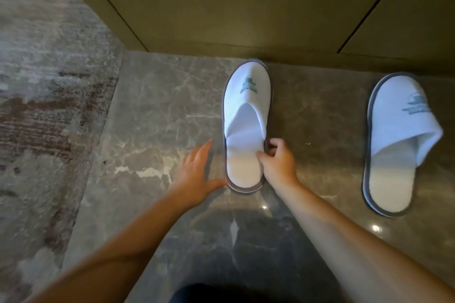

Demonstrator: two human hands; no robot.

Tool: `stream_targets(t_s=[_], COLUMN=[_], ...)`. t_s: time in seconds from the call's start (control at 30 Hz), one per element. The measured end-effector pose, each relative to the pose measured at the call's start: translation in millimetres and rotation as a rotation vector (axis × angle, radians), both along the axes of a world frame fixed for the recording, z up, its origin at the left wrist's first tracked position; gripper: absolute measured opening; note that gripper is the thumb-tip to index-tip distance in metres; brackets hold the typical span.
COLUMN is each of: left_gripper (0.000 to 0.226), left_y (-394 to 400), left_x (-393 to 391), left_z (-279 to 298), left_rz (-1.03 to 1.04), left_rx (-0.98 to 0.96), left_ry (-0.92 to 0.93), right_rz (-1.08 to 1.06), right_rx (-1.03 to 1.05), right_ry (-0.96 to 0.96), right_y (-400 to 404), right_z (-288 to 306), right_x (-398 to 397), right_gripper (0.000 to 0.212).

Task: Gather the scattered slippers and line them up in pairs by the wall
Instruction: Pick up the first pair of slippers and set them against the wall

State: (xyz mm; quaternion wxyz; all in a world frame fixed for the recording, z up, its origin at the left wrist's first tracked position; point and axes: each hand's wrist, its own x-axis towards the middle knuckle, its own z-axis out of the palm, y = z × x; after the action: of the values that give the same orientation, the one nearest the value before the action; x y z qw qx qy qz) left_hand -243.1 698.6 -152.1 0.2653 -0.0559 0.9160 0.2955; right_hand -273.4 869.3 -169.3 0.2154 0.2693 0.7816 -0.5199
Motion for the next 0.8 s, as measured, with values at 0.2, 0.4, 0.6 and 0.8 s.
stream_targets(t_s=[0.2,0.4,0.6,0.8], left_gripper=[0.105,0.105,0.097,0.098], left_y=[25.0,49.8,45.8,42.2], left_x=[-5.4,-7.3,-15.8,-16.5], left_z=[-18.9,-37.1,-40.7,-40.7], left_rz=[-0.235,-0.350,-0.336,-0.374], left_rx=[-0.142,-0.272,-0.272,-0.305], left_ry=[-0.002,0.027,0.096,0.121], right_rz=[0.373,0.630,0.626,0.577], right_rx=[0.396,0.703,0.721,0.630], right_ry=[0.189,0.051,0.054,0.072], right_y=[29.4,73.9,72.3,78.2], right_z=[-0.1,-11.8,-17.6,-12.0], right_x=[5.7,28.7,28.4,26.6], right_gripper=[0.049,0.073,0.075,0.069])
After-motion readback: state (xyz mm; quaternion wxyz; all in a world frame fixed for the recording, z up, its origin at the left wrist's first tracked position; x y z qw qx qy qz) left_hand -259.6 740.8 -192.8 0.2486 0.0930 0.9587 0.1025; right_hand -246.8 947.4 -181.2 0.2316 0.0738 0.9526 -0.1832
